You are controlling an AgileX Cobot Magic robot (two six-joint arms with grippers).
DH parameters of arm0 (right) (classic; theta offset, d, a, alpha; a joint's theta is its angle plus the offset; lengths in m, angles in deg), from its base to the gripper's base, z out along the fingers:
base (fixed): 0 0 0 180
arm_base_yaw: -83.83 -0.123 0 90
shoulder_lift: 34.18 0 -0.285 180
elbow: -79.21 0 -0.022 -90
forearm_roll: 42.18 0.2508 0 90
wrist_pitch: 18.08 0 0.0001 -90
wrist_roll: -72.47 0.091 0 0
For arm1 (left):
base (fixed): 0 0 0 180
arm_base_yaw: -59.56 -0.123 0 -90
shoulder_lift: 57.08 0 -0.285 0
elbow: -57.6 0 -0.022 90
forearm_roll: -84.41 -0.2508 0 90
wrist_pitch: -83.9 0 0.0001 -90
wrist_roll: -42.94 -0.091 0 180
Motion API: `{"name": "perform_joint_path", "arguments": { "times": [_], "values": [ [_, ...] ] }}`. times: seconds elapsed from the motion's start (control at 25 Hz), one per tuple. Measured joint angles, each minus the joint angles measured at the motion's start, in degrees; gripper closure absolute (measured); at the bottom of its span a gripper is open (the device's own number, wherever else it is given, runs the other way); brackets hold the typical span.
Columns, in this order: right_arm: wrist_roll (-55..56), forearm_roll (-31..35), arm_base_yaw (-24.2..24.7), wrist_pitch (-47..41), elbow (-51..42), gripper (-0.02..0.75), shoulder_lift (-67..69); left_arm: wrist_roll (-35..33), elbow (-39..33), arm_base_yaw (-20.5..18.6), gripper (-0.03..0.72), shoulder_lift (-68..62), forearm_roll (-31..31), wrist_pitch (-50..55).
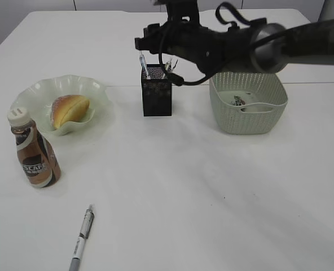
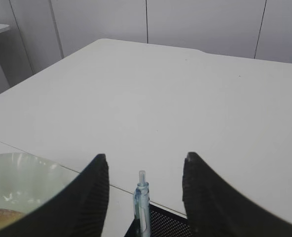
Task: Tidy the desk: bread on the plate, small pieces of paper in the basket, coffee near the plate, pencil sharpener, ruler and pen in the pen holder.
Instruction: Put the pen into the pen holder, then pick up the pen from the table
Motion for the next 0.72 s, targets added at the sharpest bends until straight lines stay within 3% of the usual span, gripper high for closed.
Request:
{"name": "perform_joint_path", "arguments": {
  "times": [0.44, 0.72],
  "values": [
    [0.4, 3.5, 1.0, -32.4, 0.0, 0.374, -18.6, -3.9, 0.0, 0.0, 0.32, -3.4, 9.1, 0.0],
    [4.6, 4.0, 5.8, -51.3, 0.0, 0.374, -28.1, -8.7, 0.0, 0.1, 0.319, -9.7, 9.5, 0.0]
  ]
}}
